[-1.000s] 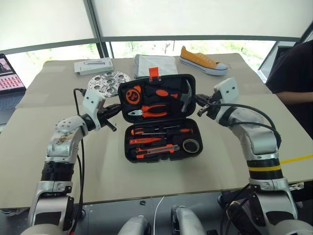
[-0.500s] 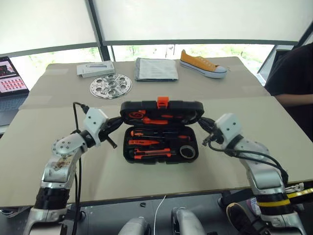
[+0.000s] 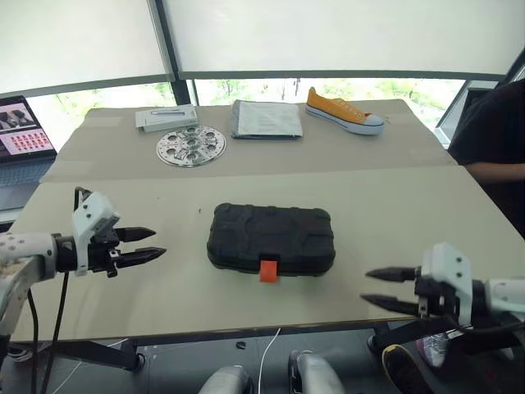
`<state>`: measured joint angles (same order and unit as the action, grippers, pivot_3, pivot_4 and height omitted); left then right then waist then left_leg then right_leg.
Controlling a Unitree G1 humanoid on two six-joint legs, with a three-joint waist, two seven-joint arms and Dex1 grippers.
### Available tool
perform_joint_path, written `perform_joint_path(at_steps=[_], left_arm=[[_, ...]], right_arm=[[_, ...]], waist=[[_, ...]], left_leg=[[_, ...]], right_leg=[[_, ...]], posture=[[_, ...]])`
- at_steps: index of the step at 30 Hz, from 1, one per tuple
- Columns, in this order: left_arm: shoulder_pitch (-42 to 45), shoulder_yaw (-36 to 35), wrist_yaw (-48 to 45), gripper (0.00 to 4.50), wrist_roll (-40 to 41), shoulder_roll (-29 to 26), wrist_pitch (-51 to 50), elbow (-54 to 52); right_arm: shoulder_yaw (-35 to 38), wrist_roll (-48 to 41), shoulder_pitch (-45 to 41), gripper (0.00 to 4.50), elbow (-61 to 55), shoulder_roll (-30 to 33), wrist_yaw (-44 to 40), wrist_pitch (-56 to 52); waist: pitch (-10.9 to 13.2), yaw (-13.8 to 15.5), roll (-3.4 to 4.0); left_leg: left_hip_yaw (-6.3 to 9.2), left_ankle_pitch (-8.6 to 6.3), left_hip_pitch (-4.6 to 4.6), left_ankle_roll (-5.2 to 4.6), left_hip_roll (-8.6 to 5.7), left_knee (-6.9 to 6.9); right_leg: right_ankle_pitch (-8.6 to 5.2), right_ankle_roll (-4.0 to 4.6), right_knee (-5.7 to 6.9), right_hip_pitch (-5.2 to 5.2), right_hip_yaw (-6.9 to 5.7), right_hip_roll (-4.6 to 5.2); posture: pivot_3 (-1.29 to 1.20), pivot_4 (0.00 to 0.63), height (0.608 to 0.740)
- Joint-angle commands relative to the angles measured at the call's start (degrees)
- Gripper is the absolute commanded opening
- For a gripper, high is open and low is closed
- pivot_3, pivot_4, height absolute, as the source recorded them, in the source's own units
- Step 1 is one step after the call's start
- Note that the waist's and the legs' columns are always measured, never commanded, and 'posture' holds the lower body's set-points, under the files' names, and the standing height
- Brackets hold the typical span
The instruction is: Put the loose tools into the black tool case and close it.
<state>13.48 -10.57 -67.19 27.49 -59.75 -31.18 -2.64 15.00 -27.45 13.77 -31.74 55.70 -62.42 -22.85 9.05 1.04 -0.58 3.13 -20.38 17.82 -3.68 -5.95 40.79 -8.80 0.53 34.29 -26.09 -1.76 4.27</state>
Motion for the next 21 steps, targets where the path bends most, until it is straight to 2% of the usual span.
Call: perform_joint_path(at_steps=[1, 4, 5, 6, 9, 13, 16, 21], left_arm=[[11.32, 7.63, -1.46, 1.67, -7.88, 3.69, 10.3, 10.34], [21.79, 14.65, -1.91, 0.6, -14.52, 10.12, 18.34, 20.78], [24.33, 16.16, -2.07, 0.19, -16.27, 12.01, 21.12, 23.97], [26.7, 17.55, -2.3, 0.09, -17.77, 13.84, 23.4, 26.92], [35.23, 22.96, -0.54, 0.09, -24.38, 21.01, 32.72, 39.06], [41.56, 25.11, 2.68, 0.09, -29.58, 26.01, 39.56, 50.78], [43.11, 26.05, 1.79, 0.09, -31.9, 26.97, 44.55, 55.11], [40.05, 25.9, -10.31, 0.09, -29.42, 25.75, 46.65, 52.06]], right_arm=[[-4.79, 3.09, -3.55, 0.92, -1.41, -0.54, 1.6, 1.55], [-11.91, 8.24, -8.81, 0.0, 0.65, -1.85, 3.31, 2.44], [-13.8, 9.54, -10.28, 0.0, 1.44, -2.37, 3.56, 2.67], [-15.65, 10.72, -11.85, 0.0, 2.35, -2.92, 3.74, 2.94], [-22.31, 14.64, -18.07, 0.0, 6.3, -5.84, 3.91, 3.82], [-27.02, 18.42, -23.75, 0.0, 10.16, -8.47, 4.33, 4.21], [-27.81, 20.76, -26.71, 0.0, 12.81, -10.69, 7.35, 3.41], [-25.77, 25.21, -30.69, 0.0, 19.96, -12.1, 11.97, 6.85]], waist=[[0.02, 0.19, -0.06], [-0.01, 0.27, -0.13], [-0.01, 0.27, -0.16], [-0.02, 0.2, -0.17], [0.02, -0.04, -0.3], [0.03, -0.28, -0.32], [0.04, -0.4, -0.34], [0.05, -0.46, -0.35]], left_leg=[[0.0, 0.0, 0.07, 0.03, -0.03, 0.02], [0.0, 0.01, 0.12, 0.06, -0.09, 0.06], [0.0, 0.02, 0.15, 0.04, -0.11, 0.12], [0.01, 0.02, 0.28, 0.04, -0.11, 0.15], [0.05, 0.03, 0.38, 0.03, -0.1, 0.15], [0.05, 0.03, 0.7, 0.02, -0.19, 0.37], [0.13, 0.03, 0.71, 0.01, -0.18, 0.36], [0.11, 0.03, 0.7, 0.01, -0.13, 0.45]], right_leg=[[0.18, 0.23, -0.02, -0.03, -0.05, 0.03], [0.38, 0.43, -0.12, -0.1, -0.12, 0.08], [0.39, 0.44, -0.12, -0.1, -0.29, 0.09], [0.39, 0.44, -0.15, -0.18, -0.42, 0.08], [0.4, 0.45, -0.22, -0.28, -0.5, 0.09], [0.43, 0.42, -0.27, -0.41, -0.52, 0.18], [0.43, 0.41, -0.26, -0.44, -0.48, 0.17], [0.43, 0.41, -0.13, -0.49, -0.43, 0.15]], posture=[[0.0, 0.15, 0.739], [0.0, 0.15, 0.739], [0.0, 0.15, 0.739], [0.0, 0.15, 0.739], [0.0, 0.15, 0.739], [0.0, 0.15, 0.739], [0.0, 0.15, 0.739], [0.0, 0.15, 0.739]])
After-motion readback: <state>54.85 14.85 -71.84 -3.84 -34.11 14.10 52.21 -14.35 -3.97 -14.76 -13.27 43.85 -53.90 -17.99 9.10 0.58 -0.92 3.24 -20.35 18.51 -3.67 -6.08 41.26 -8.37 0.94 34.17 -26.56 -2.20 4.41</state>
